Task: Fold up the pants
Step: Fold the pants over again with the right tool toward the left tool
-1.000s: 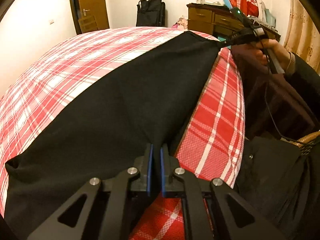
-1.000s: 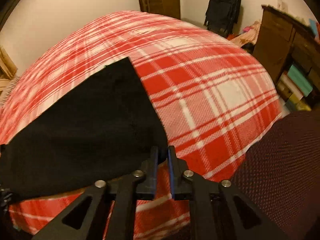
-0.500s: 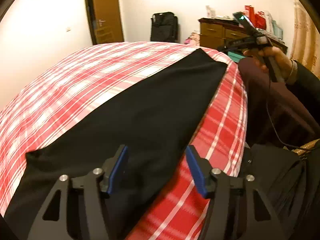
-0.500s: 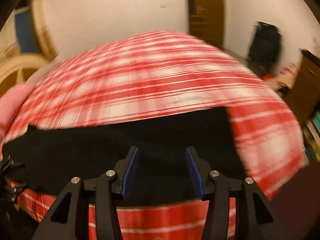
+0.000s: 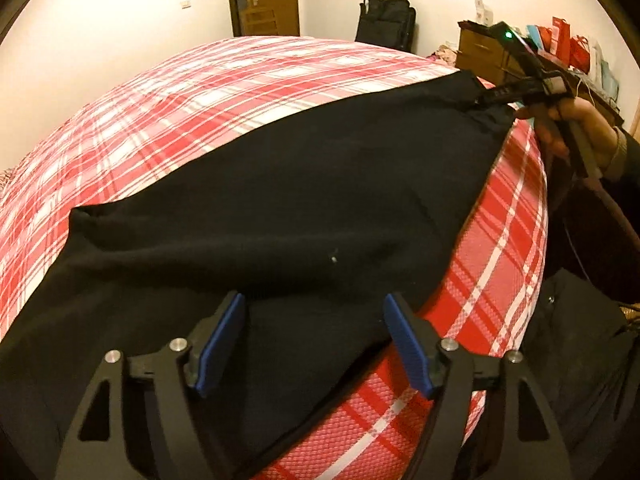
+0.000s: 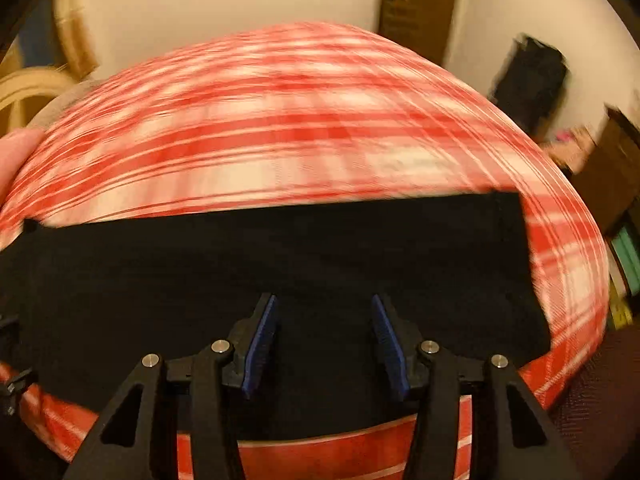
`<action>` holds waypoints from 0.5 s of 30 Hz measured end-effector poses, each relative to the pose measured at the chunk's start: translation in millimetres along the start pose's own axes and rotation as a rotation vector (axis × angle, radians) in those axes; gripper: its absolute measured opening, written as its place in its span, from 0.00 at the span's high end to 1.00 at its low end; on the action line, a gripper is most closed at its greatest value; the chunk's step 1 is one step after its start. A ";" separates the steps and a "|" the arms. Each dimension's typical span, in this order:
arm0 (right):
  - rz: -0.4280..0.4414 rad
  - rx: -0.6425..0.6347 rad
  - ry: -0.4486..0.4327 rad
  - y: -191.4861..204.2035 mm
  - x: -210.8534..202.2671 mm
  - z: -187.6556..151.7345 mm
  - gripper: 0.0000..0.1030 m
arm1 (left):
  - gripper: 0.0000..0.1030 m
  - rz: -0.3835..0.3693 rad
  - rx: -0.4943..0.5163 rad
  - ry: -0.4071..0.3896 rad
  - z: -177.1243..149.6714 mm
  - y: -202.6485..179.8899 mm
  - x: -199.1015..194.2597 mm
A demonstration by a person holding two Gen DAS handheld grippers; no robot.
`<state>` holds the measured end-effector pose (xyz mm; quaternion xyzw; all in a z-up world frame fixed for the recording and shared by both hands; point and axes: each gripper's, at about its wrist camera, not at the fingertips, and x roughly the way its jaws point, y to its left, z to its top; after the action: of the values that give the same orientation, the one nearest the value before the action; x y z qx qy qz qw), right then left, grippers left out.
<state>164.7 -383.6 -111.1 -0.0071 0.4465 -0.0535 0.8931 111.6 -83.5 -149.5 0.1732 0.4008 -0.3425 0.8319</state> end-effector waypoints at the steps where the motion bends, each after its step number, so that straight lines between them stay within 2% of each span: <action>1: 0.027 -0.036 -0.009 16.6 -4.8 -1.8 0.50 | 0.24 0.004 -0.002 -0.003 -0.4 0.3 0.7; 7: 0.207 -0.301 -0.057 131.6 -26.4 -23.5 0.50 | 0.24 0.004 -0.012 -0.006 -1.1 1.4 -1.2; 11: 0.293 -0.413 -0.017 185.2 -17.6 -43.3 0.50 | 0.24 0.009 -0.022 -0.007 -4.7 5.4 -3.1; 13: 0.306 -0.482 0.048 203.3 -6.4 -58.1 0.50 | 0.24 0.007 -0.031 -0.010 -6.5 8.2 -5.0; 15: 0.269 -0.560 0.015 213.8 -10.1 -68.3 0.50 | 0.24 0.016 -0.045 -0.017 -9.0 13.6 -11.6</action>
<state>123.3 -167.6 -157.0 -0.1932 0.4476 0.1901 0.8522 111.2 -63.8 -145.8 0.1547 0.4001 -0.3283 0.8415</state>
